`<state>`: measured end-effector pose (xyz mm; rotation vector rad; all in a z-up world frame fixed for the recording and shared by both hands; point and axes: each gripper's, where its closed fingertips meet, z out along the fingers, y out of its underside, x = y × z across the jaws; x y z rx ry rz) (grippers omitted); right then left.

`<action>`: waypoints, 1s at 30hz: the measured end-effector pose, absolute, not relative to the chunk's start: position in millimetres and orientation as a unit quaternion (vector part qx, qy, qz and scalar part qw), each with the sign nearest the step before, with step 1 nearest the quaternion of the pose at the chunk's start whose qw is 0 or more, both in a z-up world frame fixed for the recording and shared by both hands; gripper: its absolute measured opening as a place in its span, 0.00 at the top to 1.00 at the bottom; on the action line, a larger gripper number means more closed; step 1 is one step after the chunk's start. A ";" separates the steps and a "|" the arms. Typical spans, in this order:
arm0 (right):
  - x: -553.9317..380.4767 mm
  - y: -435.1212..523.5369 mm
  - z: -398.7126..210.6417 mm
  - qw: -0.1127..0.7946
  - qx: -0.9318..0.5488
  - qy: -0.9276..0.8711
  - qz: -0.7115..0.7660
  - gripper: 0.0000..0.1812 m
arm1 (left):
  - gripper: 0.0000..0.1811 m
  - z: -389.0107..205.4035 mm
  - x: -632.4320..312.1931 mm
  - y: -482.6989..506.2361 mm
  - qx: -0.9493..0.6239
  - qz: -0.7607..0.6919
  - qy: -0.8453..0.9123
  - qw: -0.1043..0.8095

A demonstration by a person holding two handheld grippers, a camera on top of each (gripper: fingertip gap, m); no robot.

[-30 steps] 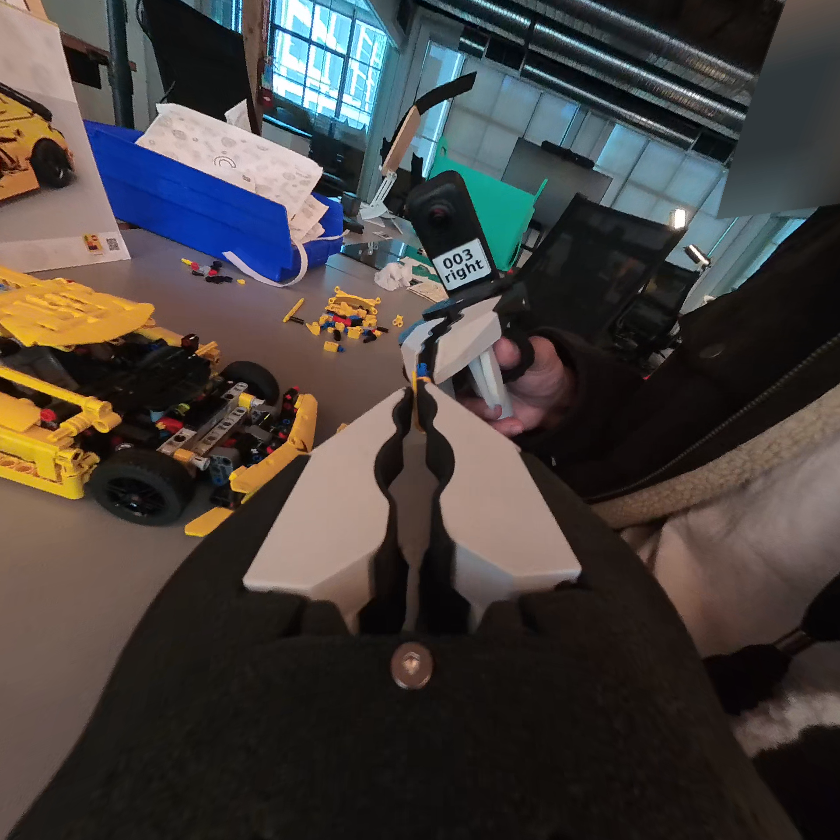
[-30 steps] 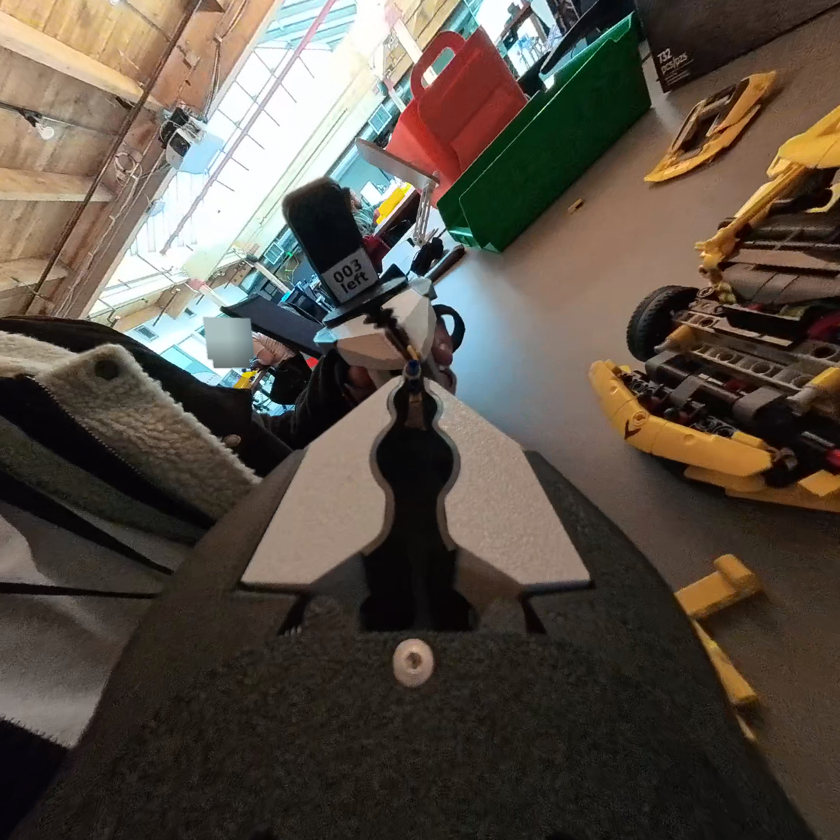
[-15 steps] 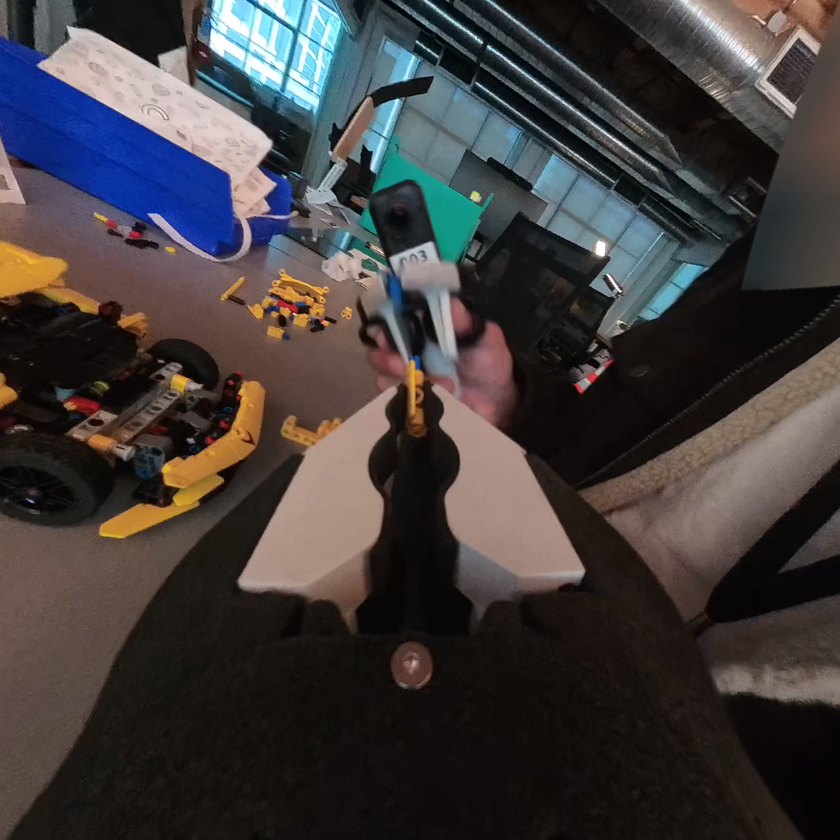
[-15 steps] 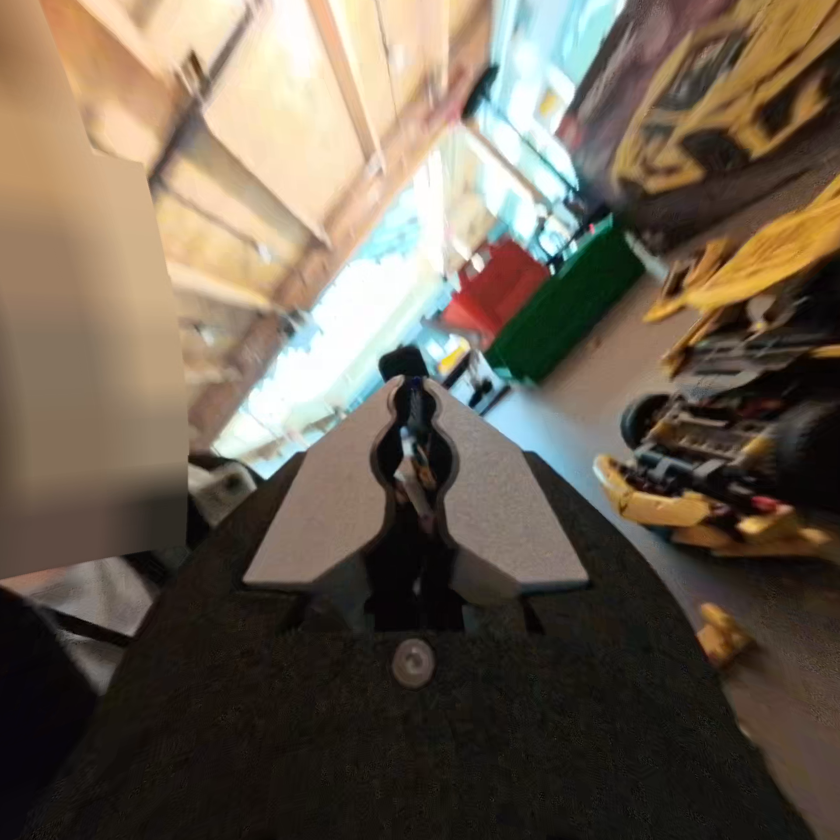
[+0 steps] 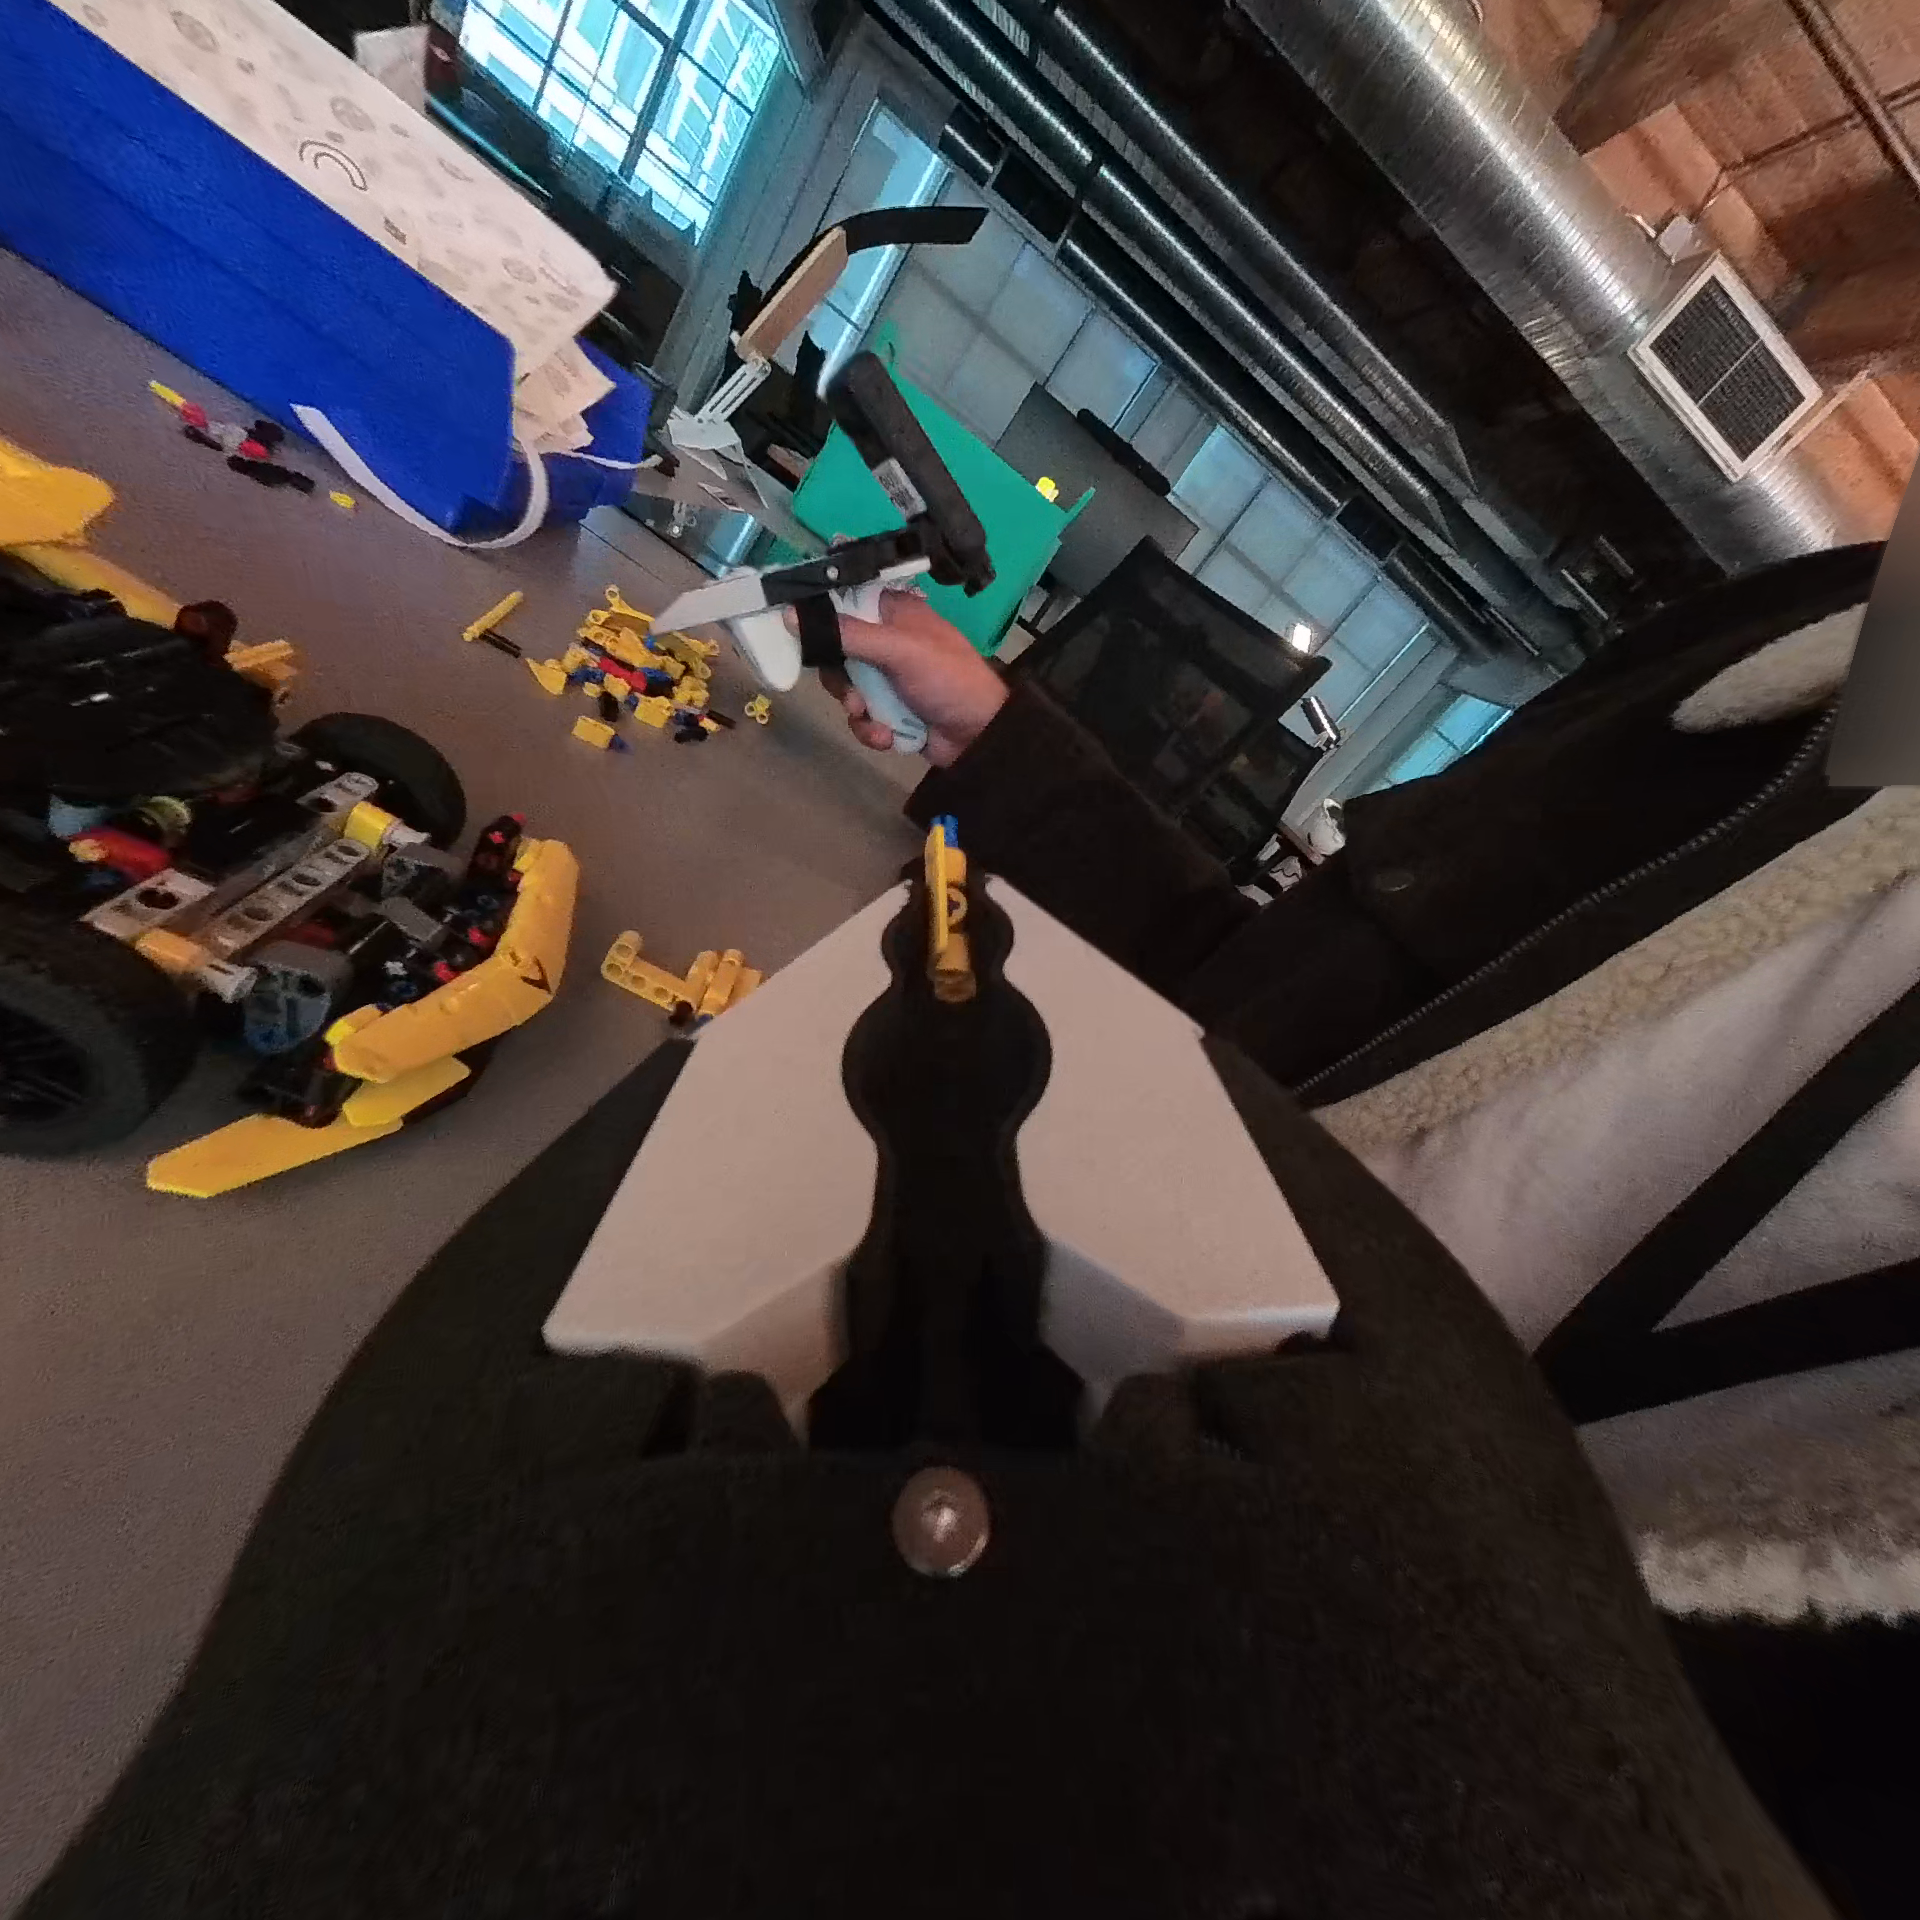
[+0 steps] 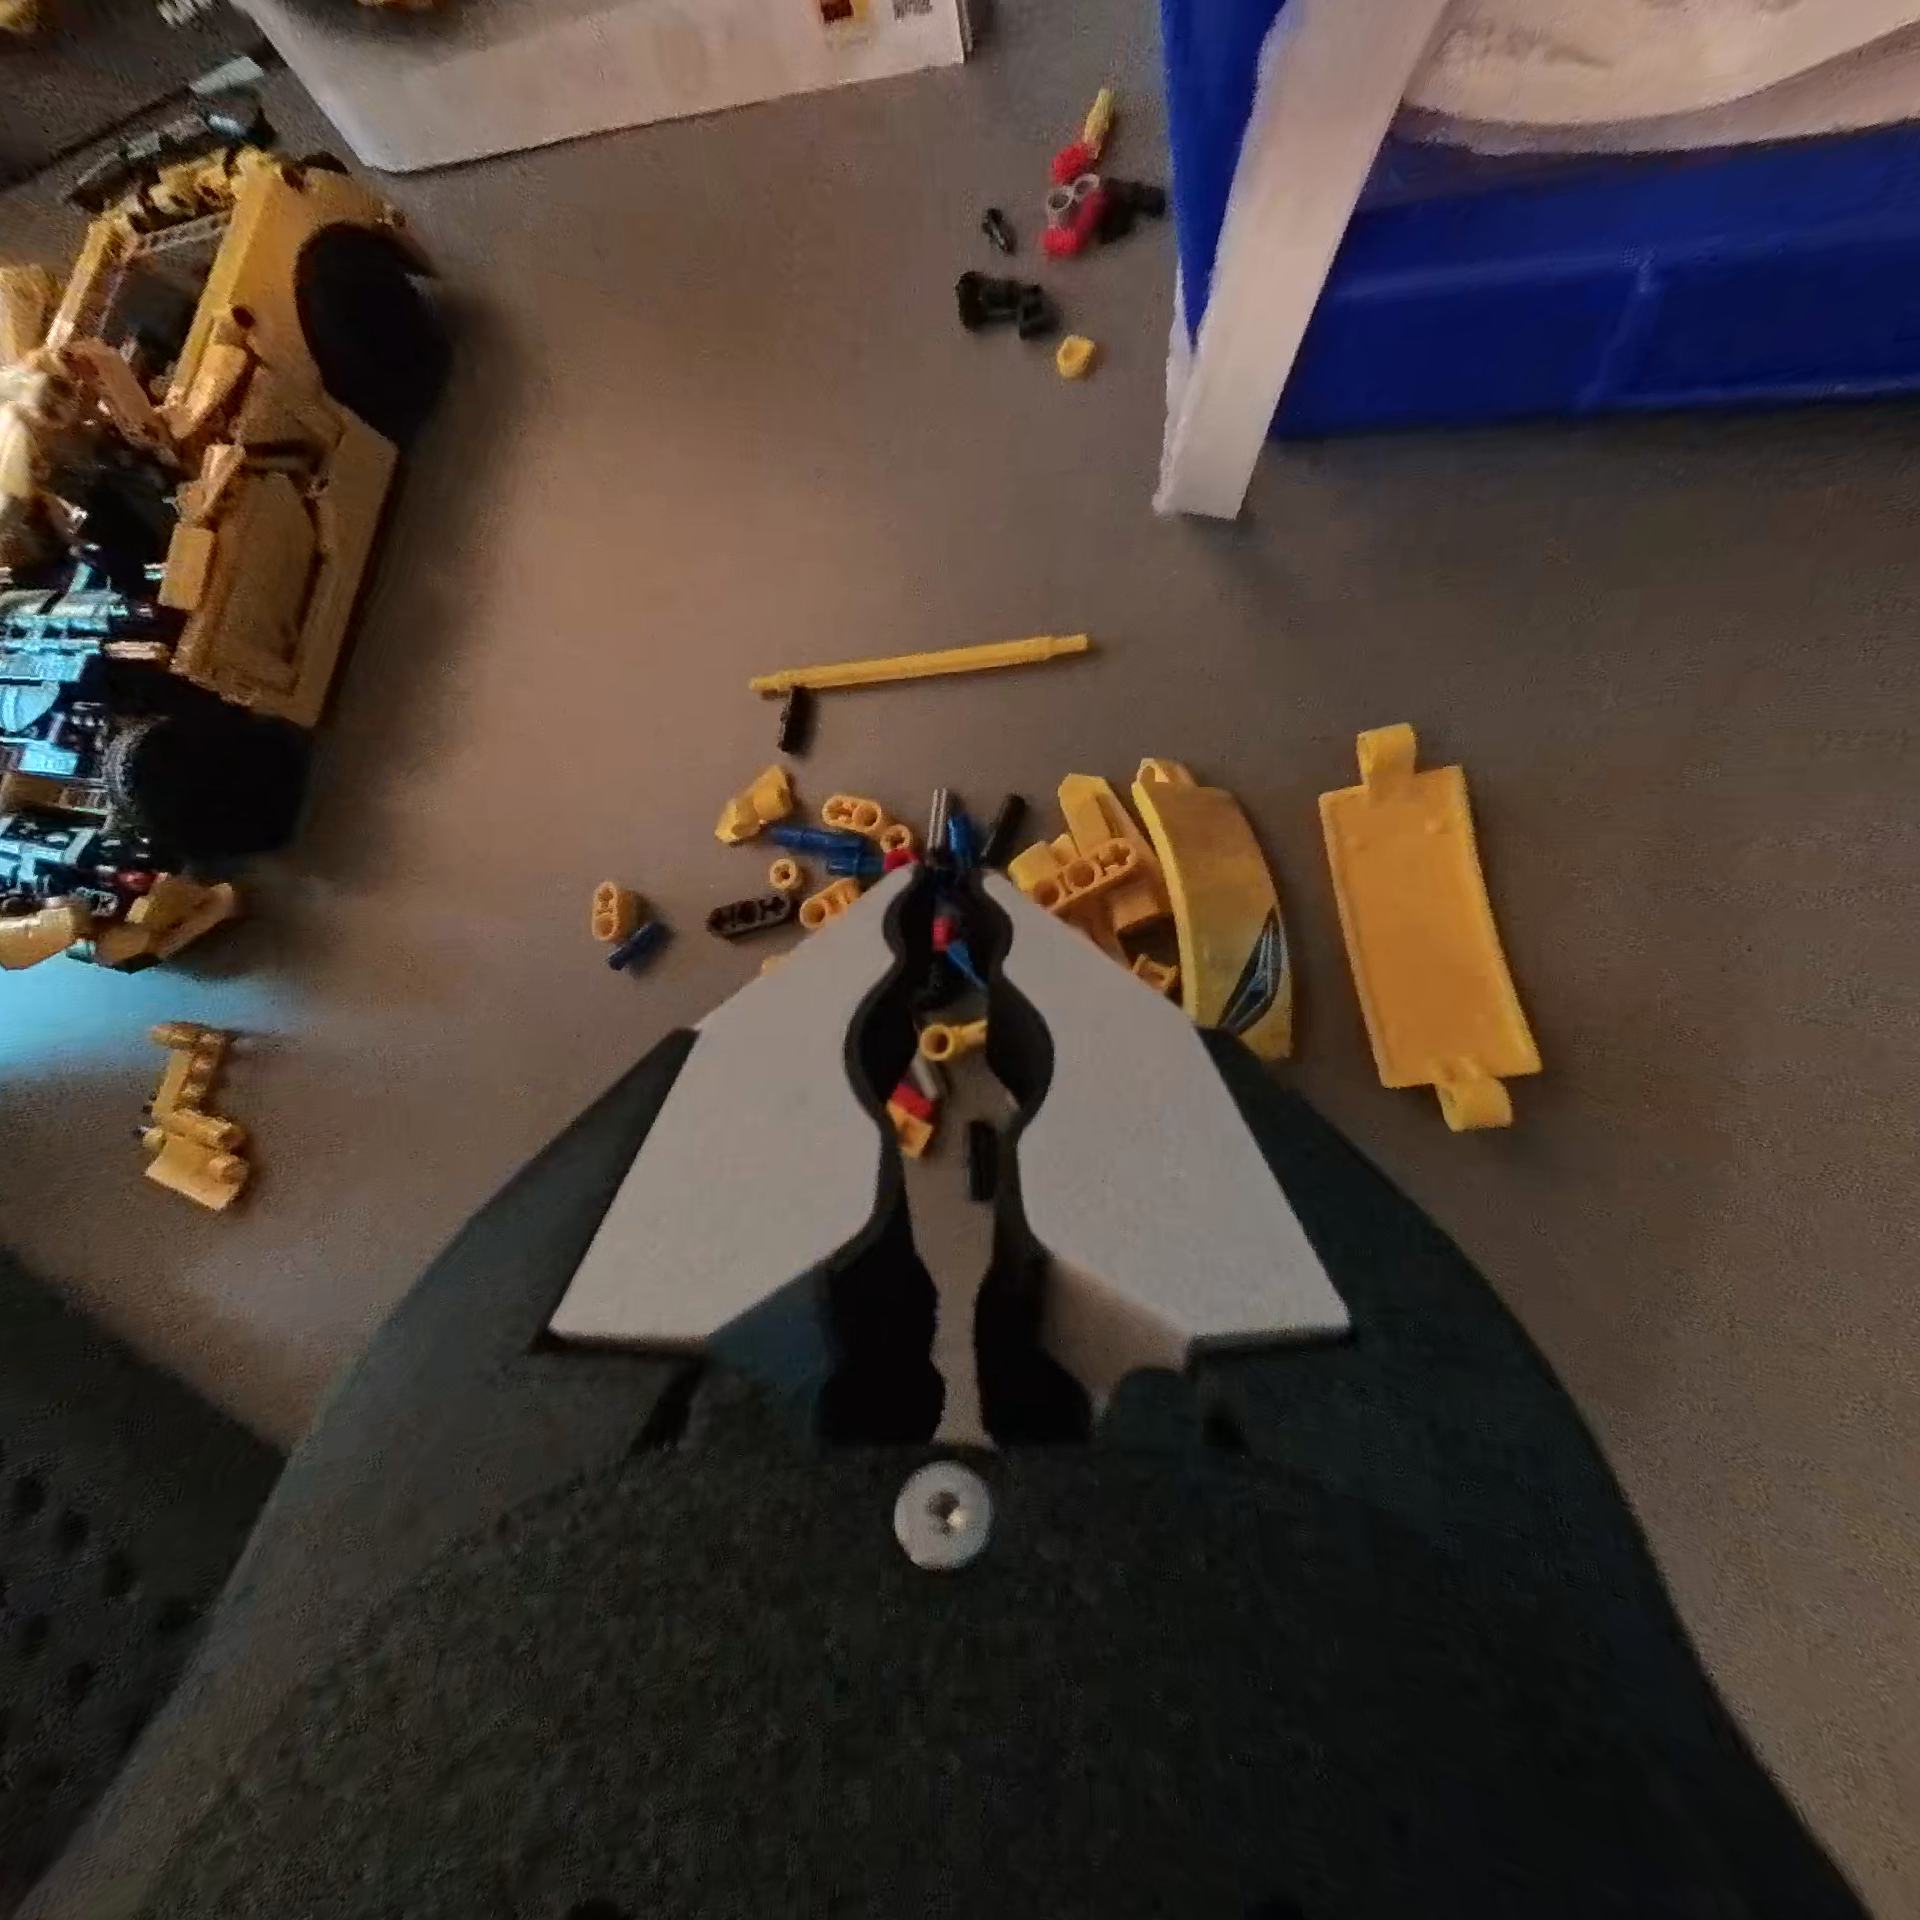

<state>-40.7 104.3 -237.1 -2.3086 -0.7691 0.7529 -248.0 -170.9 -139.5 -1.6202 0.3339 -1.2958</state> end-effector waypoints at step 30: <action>-254.1 -175.9 -141.0 0.127 -0.558 -0.462 0.678 0.97 | 0.97 -143.0 -240.9 -174.9 -0.679 -0.512 0.165 0.499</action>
